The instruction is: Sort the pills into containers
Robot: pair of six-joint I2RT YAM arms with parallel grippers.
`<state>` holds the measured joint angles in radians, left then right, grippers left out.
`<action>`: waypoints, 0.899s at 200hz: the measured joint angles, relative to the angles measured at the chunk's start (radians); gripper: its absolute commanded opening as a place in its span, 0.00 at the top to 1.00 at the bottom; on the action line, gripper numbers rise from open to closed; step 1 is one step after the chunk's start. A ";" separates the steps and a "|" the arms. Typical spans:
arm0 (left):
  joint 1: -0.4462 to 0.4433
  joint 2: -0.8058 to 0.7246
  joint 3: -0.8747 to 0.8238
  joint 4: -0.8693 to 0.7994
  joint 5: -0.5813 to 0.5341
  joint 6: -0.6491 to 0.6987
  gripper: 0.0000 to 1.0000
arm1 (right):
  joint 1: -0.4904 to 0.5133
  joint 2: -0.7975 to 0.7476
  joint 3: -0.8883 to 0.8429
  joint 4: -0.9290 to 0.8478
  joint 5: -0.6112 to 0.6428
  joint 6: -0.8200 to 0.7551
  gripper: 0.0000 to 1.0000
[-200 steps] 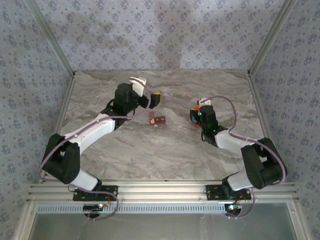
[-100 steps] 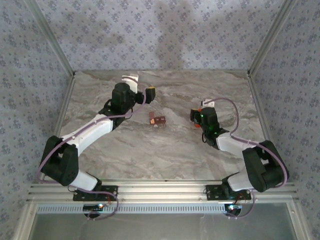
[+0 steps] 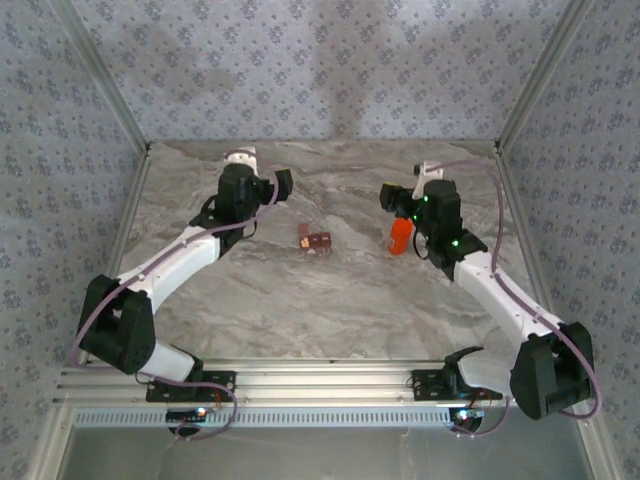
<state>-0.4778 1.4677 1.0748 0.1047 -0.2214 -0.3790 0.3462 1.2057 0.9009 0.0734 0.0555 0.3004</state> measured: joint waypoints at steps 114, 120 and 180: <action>0.106 0.384 0.478 -0.673 0.131 0.063 1.00 | 0.166 0.475 0.319 -0.350 -0.375 0.153 0.67; 0.104 0.395 0.492 -0.693 0.135 0.074 1.00 | 0.166 0.500 0.322 -0.354 -0.384 0.157 0.70; 0.089 0.452 0.538 -0.790 0.253 0.170 1.00 | 0.167 0.669 0.411 -0.362 -0.432 0.170 0.87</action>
<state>-0.3889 1.9202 1.6127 -0.6853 0.0311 -0.2092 0.5133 1.8751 1.3117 -0.2886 -0.3767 0.4706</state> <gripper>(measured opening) 0.043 0.157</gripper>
